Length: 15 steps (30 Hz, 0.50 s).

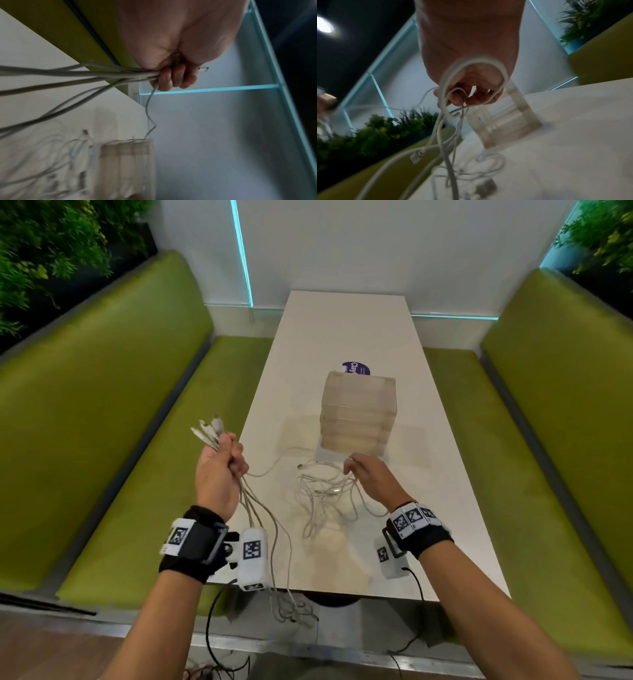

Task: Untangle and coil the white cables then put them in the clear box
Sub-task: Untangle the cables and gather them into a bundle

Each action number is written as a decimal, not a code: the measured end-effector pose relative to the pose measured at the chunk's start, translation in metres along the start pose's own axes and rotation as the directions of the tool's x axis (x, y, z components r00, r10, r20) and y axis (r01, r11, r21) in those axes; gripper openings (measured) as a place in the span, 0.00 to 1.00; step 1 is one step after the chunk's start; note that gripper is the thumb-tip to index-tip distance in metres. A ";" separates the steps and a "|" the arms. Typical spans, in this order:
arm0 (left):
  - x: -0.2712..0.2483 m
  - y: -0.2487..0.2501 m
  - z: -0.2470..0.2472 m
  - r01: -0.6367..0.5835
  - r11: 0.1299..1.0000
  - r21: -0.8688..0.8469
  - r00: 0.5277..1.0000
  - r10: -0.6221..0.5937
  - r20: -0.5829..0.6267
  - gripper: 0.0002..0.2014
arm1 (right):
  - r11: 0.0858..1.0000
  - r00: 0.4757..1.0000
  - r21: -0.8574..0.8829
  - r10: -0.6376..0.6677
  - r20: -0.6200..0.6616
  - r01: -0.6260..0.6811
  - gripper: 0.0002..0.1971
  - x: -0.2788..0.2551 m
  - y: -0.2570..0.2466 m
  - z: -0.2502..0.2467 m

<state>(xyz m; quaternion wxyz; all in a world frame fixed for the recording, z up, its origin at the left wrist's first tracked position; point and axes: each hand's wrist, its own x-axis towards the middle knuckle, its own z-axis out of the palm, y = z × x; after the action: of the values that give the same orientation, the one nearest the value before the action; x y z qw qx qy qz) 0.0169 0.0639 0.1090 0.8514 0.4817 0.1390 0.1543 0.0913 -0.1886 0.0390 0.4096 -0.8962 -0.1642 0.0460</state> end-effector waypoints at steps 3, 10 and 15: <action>-0.003 -0.029 0.004 0.079 0.969 0.235 0.995 -0.090 0.034 0.15 | 0.980 0.998 0.189 -0.055 -0.021 0.058 0.15 -0.005 -0.037 -0.002; -0.018 -0.058 0.026 0.080 0.948 0.307 0.994 -0.097 0.040 0.19 | 0.959 0.975 0.243 -0.182 0.125 0.148 0.14 -0.013 -0.062 0.003; -0.011 -0.056 0.019 0.182 0.975 0.129 0.983 -0.184 0.006 0.23 | 0.962 0.962 0.201 -0.220 0.160 0.186 0.13 -0.019 -0.061 -0.004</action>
<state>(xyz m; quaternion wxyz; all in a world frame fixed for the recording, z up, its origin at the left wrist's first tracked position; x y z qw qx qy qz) 0.0211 0.0175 0.0709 0.8305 0.5219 0.1848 0.0617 0.0589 -0.1599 0.0866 0.4765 -0.8249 -0.2871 0.0999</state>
